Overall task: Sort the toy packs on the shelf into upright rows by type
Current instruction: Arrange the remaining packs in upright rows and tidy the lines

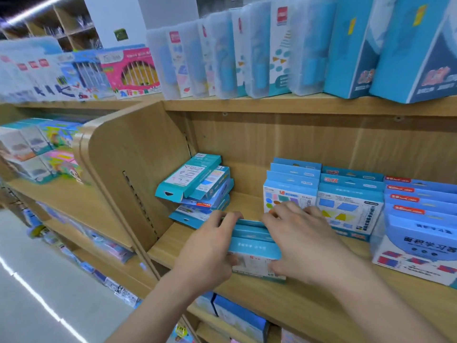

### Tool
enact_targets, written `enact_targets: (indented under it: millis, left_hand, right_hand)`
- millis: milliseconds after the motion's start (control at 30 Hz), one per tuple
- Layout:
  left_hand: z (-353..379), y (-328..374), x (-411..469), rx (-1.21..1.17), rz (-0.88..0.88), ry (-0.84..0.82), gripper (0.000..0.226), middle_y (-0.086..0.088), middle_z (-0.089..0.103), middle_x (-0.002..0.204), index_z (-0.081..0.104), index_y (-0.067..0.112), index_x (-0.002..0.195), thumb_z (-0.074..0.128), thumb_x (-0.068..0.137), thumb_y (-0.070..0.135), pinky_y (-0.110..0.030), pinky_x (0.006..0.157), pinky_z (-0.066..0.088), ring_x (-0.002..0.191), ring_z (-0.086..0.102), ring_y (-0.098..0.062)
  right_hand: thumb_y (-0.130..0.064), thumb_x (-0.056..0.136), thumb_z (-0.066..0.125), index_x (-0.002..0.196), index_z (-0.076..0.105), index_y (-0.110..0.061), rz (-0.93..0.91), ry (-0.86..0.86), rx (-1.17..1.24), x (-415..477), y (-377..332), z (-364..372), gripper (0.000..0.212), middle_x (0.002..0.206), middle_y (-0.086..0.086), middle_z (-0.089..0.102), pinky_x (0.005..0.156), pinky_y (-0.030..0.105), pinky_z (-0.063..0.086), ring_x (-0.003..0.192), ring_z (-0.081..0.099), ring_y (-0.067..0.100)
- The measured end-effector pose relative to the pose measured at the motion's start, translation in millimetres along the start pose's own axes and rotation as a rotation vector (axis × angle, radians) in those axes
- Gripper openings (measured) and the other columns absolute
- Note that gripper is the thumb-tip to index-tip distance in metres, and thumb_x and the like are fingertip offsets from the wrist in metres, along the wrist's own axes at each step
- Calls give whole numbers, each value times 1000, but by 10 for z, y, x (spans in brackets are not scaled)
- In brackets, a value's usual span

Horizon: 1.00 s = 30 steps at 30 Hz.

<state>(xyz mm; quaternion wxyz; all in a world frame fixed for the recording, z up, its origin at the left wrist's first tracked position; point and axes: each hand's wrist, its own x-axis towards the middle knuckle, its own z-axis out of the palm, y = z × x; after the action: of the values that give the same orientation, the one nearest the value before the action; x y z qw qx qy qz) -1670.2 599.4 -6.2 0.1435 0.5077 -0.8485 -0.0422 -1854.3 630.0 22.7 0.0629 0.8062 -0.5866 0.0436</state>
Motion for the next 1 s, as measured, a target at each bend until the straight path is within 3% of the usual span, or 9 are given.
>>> enact_targets:
  millis: [167,267,333,400,500,700,800,900,1000]
  left_hand:
    - [-126,-419,223,111,222,-57,74,5,40,130,24,30,138,64,76,22,-29,98,39,119,43,-19]
    - [-520,-656,501,-211,253,-224,70,8,49,137,42,27,136,48,73,-2,-26,105,34,128,42,-11]
    - [-627,-861,815,-287,255,-117,66,10,56,133,57,27,125,39,73,-9,-29,105,37,127,46,-11]
    - [-501,-1028,1133,-131,328,-146,52,6,59,130,63,27,117,39,80,0,-36,102,41,124,50,-18]
    - [-171,-1129,1351,333,412,-455,32,-3,55,130,64,23,113,42,89,20,-45,112,26,132,38,-22]
    - [-125,-1174,1302,654,567,-245,27,0,63,117,66,18,106,52,82,19,-54,114,-1,135,32,-16]
    - [-155,-1241,1266,508,557,-232,40,4,56,131,60,23,120,52,81,19,-44,116,0,138,26,-11]
    - [-354,-1298,1194,-97,350,-303,84,6,37,148,20,32,147,62,78,12,-27,110,22,136,30,-13]
    - [-499,-1208,1071,-445,297,-401,115,12,31,149,-7,49,143,78,71,19,-24,105,34,130,38,-8]
  right_hand:
    - [-38,76,63,118,32,-26,21,-53,-36,455,-290,43,53,108,-1,55,89,43,36,103,55,25]
    - [-39,72,62,113,35,-28,94,-66,16,527,-292,45,50,100,-5,55,78,36,38,94,57,23]
    - [-42,71,62,114,37,-31,143,-80,68,551,-283,29,52,103,-8,56,73,33,36,94,54,20]
    - [-43,69,63,116,36,-36,204,-70,137,578,-269,-1,55,104,-11,57,72,31,39,92,53,17]
    - [-43,65,67,115,36,-40,250,-50,211,651,-249,-78,59,102,-15,58,75,30,46,92,53,15]
    - [-39,67,72,116,39,-38,234,-46,169,890,-270,-264,59,99,-18,55,71,27,31,92,51,12]
    - [-37,71,73,121,39,-36,239,-49,148,1013,-309,-332,61,95,-14,48,74,28,30,90,42,12]
    - [-39,71,73,118,39,-37,254,-63,138,1097,-307,-300,58,92,-14,45,75,30,27,87,37,12]
    - [-42,67,74,105,37,-35,247,-73,125,1187,-270,-145,54,83,-17,44,84,35,33,88,40,14]
